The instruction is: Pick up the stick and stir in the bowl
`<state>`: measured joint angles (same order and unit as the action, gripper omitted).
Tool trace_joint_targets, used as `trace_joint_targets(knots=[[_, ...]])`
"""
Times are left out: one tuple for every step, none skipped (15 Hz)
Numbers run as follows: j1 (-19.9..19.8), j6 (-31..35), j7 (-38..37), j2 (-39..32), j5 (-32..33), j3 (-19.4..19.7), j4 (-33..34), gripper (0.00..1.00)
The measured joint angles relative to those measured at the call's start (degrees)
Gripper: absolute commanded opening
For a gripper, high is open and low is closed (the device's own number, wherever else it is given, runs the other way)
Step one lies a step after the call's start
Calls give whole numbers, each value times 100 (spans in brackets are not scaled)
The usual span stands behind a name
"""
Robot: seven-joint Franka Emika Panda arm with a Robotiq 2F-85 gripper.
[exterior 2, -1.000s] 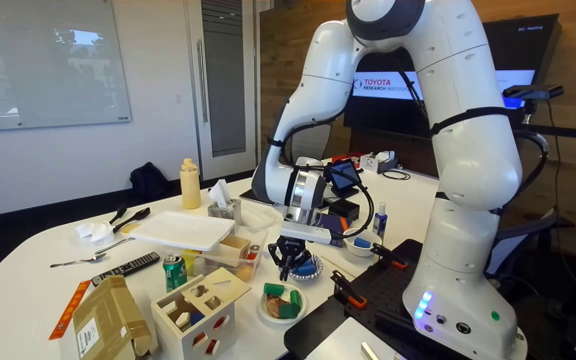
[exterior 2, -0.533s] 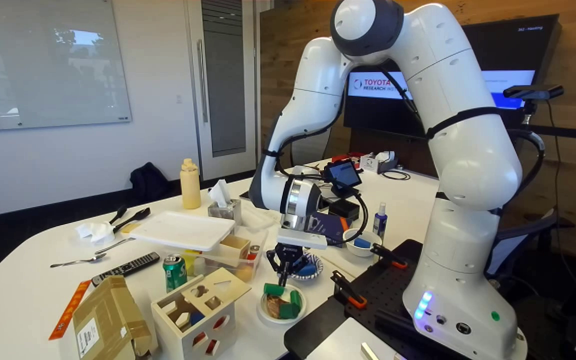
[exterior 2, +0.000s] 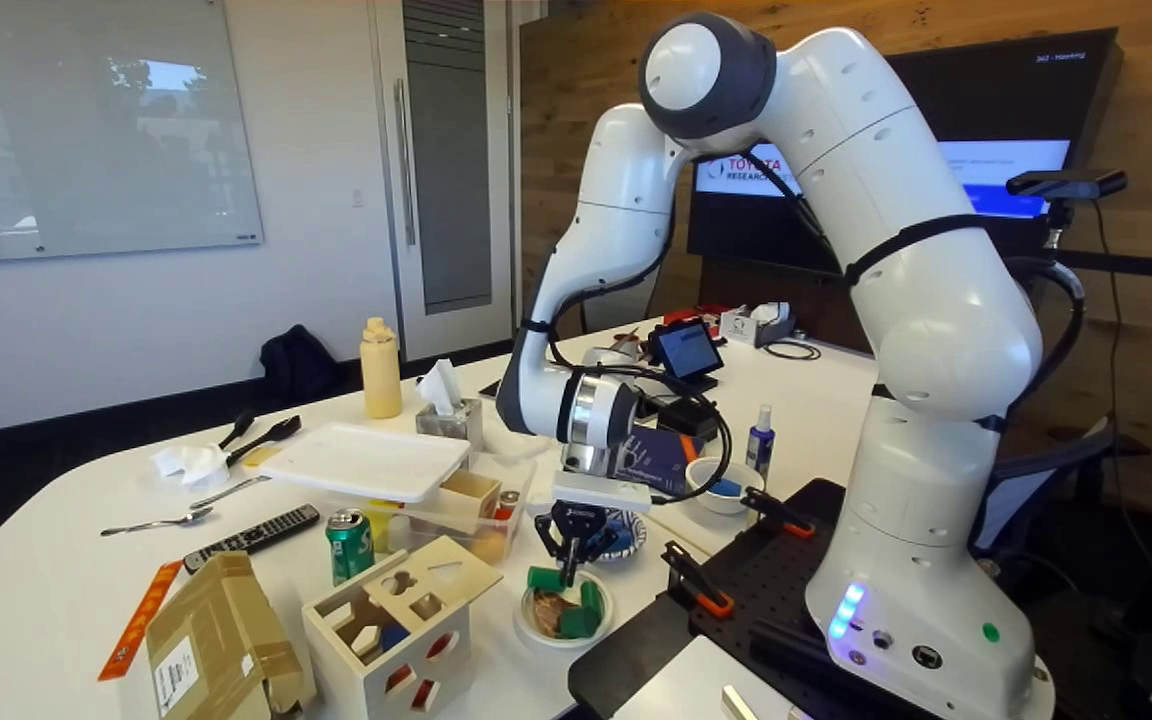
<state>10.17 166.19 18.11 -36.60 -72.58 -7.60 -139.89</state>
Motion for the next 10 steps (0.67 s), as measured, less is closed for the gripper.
trace_joint_targets(knots=[[-3,0,1,-34,0,0,14,20],[-5,-4,1,-60,0,0,26,32],[-9,-10,1,-78,0,0,32,38],[-18,-28,1,-95,0,0,33,46],[-33,-51,1,-111,0,-1,34,53],[-59,-70,1,-124,0,-4,34,62],[-82,-101,1,-134,0,-5,34,68],[-104,-160,1,-140,0,-6,33,77],[-138,-239,3,-140,0,-13,32,84],[-165,-325,12,-138,0,-15,32,90]])
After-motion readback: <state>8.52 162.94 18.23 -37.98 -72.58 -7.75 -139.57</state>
